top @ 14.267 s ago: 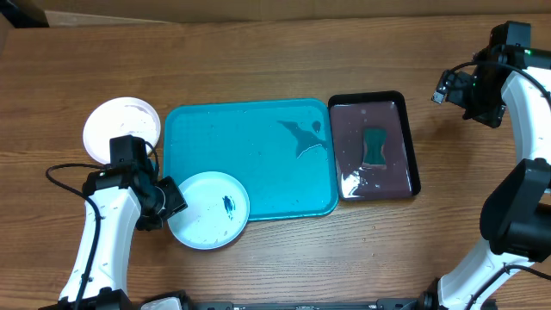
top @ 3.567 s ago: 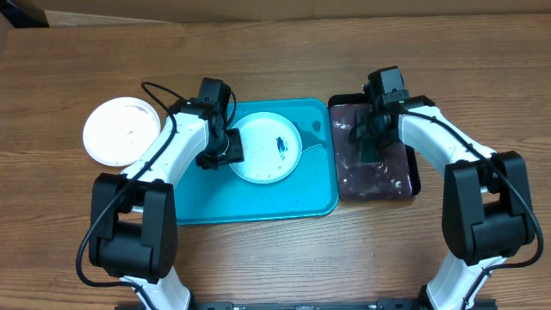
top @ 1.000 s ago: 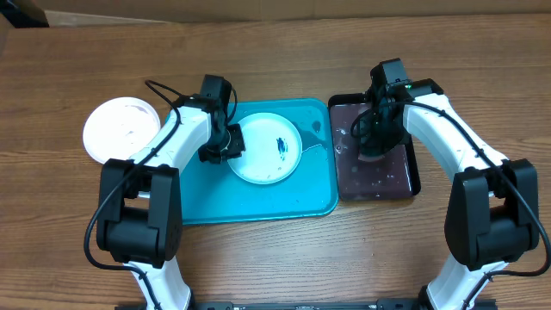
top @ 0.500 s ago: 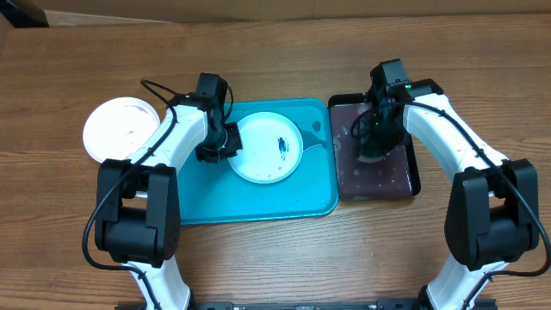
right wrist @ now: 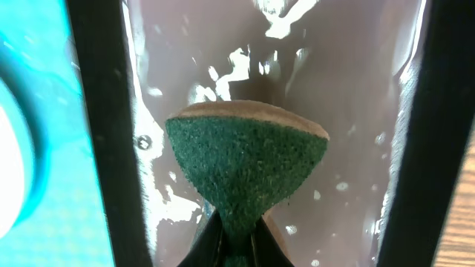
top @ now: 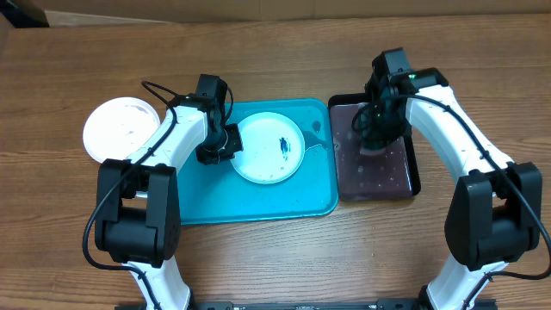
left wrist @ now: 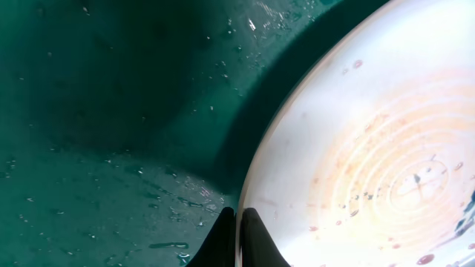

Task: Clean dirty plates on tray and stack at the side
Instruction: 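Rub the sponge in the black tray's water with the right gripper, then carry the sponge with the right gripper onto the held white plate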

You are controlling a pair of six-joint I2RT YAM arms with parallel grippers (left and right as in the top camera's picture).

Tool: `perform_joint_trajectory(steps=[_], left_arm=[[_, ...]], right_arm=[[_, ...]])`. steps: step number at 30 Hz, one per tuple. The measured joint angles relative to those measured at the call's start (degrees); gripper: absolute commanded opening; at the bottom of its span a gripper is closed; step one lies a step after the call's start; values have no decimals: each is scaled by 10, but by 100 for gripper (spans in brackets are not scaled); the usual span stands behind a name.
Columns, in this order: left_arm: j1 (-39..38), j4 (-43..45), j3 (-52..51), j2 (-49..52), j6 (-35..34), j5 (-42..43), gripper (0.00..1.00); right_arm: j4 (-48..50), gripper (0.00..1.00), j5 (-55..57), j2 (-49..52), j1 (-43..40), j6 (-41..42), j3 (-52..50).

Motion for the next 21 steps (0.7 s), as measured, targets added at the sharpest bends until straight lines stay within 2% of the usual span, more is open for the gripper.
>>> perform_joint_trajectory(steps=[4, 14, 17, 21], left_arm=[[0, 0, 0, 0, 5, 24, 5], [0, 1, 0, 0, 15, 45, 4], [0, 3, -1, 0, 15, 45, 4], [0, 9, -1, 0, 15, 48, 4]], right_arm=[[-18, 4, -6, -1, 0, -4, 5], [13, 4, -19, -3, 0, -4, -39], [-29, 4, -19, -3, 0, -4, -4], [-73, 4, -28, -3, 1, -4, 94]])
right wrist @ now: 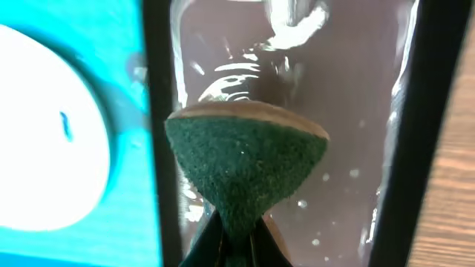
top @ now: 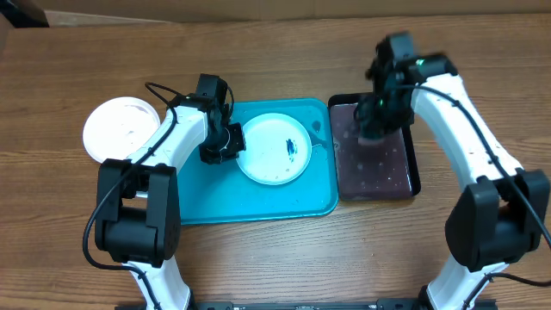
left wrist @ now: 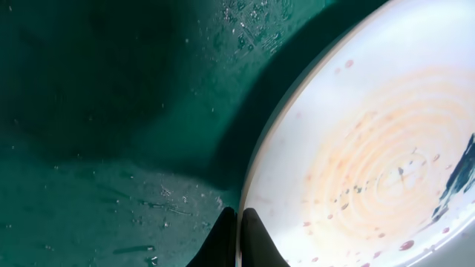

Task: Clean dirty plates on tray and stack at the side
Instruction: 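Carry the sponge with the right gripper onto the held white plate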

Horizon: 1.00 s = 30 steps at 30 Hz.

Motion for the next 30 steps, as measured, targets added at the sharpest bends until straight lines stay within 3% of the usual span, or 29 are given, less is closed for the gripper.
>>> perform_joint_trajectory(steps=[13, 23, 30], left_arm=[[0, 4, 0, 0, 0, 2, 4], [0, 4, 0, 0, 0, 2, 4], [0, 4, 0, 0, 0, 2, 4]], right_arm=[[44, 4, -139, -5, 69, 10, 39], [83, 4, 52, -5, 216, 69, 36], [122, 4, 172, -3, 274, 90, 4]])
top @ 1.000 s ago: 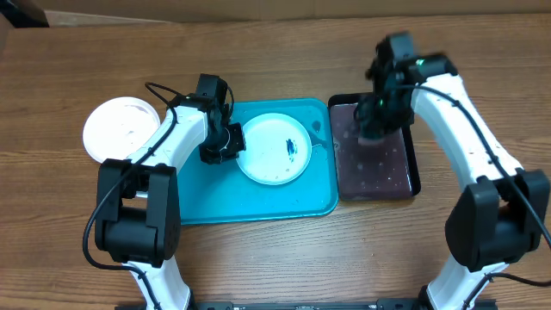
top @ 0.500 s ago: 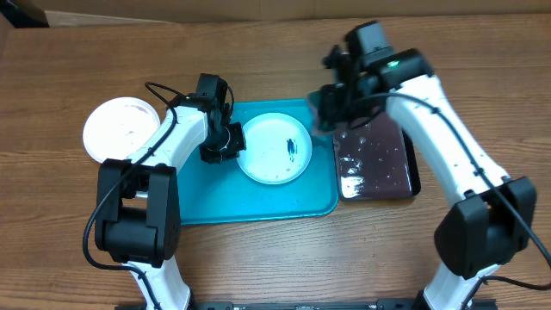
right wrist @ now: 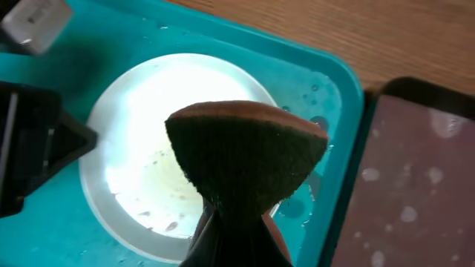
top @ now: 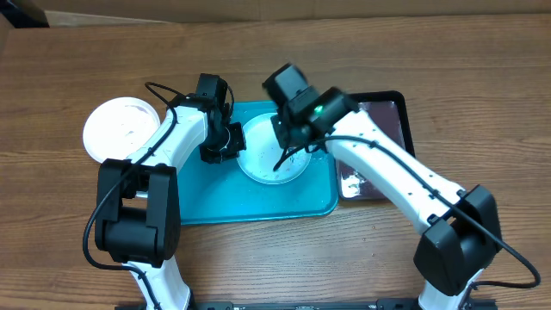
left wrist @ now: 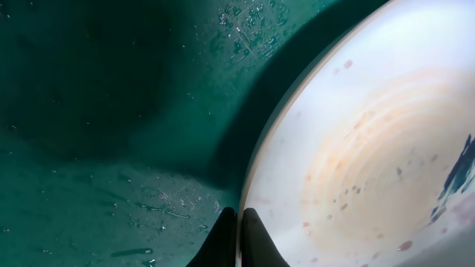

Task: Clean dirty plates on tray and stack at the side
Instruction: 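Carry the sponge with the right gripper onto the held white plate, then scrub the white plate with the sponge while the left gripper holds it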

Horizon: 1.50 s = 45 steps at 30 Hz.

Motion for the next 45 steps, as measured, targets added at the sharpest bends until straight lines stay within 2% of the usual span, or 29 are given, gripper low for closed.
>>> perform_joint_trajectory(steps=[6, 17, 37, 45], left_arm=[[0, 0, 0, 0, 0, 0, 4], [0, 0, 0, 0, 0, 0, 4], [0, 0, 0, 0, 0, 0, 4], [0, 0, 0, 0, 0, 0, 4]], right_arm=[[18, 4, 43, 30, 5, 6, 0], [44, 4, 55, 119, 5, 29, -1], [51, 4, 83, 144, 5, 57, -16], [90, 4, 83, 144, 3, 77, -46]])
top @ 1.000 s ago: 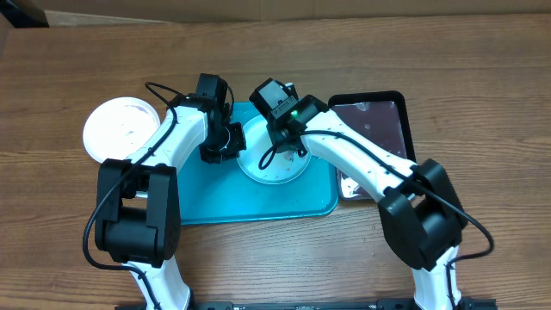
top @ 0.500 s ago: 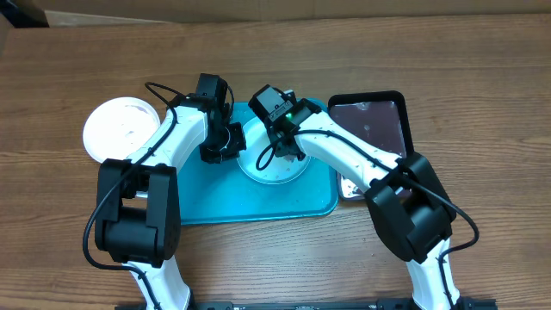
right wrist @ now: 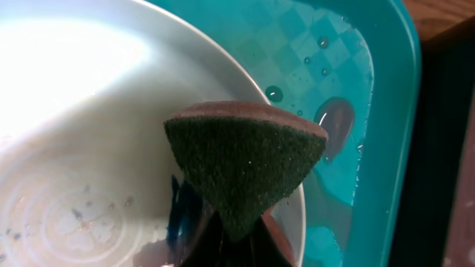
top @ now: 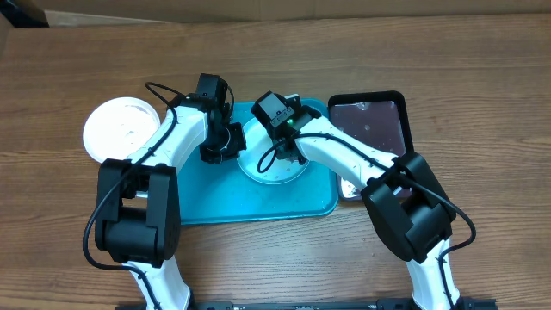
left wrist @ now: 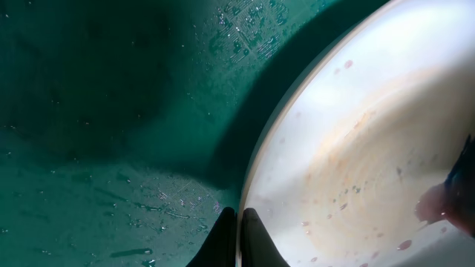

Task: Clean dirty plates on tray and stack at the side
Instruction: 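Scrub the white plate with the sponge while the left gripper holds it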

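A white dirty plate [top: 269,165] lies in the teal tray [top: 207,202]; it shows orange rings, specks and a dark blue smear [right wrist: 182,215]. My left gripper [left wrist: 237,222] is shut on the plate's left rim [left wrist: 256,170]. My right gripper [right wrist: 234,241] is shut on a green sponge [right wrist: 245,159] and holds it just over the plate's right part, by the blue smear. In the left wrist view the sponge [left wrist: 456,196] shows at the plate's right edge. A clean white plate [top: 120,127] sits on the table left of the tray.
A black tray [top: 372,120] with brownish water stands right of the teal tray. Water drops and a puddle [right wrist: 334,119] lie on the teal tray's floor. The brown wooden table [top: 86,241] surrounds both trays.
My right gripper with the sponge has come down from well above the plate to just over its right part. The left gripper still grips the rim.
The right gripper first held the sponge in the black tray's water while the left pinched the dirty plate's rim. Then the sponge was above that tray, then above the plate in the teal tray, and now low at the plate's surface.
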You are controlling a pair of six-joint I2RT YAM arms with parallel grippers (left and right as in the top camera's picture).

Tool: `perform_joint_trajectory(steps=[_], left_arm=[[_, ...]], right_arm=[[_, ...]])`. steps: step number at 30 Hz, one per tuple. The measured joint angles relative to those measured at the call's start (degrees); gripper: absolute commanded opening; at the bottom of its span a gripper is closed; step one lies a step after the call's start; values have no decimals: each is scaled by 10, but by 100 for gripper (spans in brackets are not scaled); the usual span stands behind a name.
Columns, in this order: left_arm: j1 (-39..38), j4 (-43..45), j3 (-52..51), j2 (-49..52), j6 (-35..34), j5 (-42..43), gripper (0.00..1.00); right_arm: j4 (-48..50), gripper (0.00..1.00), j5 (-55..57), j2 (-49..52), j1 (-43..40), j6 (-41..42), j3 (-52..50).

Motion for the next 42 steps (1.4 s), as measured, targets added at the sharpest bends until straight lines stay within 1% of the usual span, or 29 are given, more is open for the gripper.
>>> perform_joint_trajectory(steps=[6, 17, 26, 42], left_arm=[[0, 0, 0, 0, 0, 0, 4], [0, 0, 0, 0, 0, 0, 4], [3, -1, -2, 0, 0, -3, 4], [4, -2, -3, 0, 0, -9, 4]], right_arm=[[29, 4, -39, -1, -16, 14, -22], [46, 4, -210, -13, -77, 21, -41], [65, 4, -242, -16, -68, 22, -51], [78, 4, -363, -16, -54, 25, -63]])
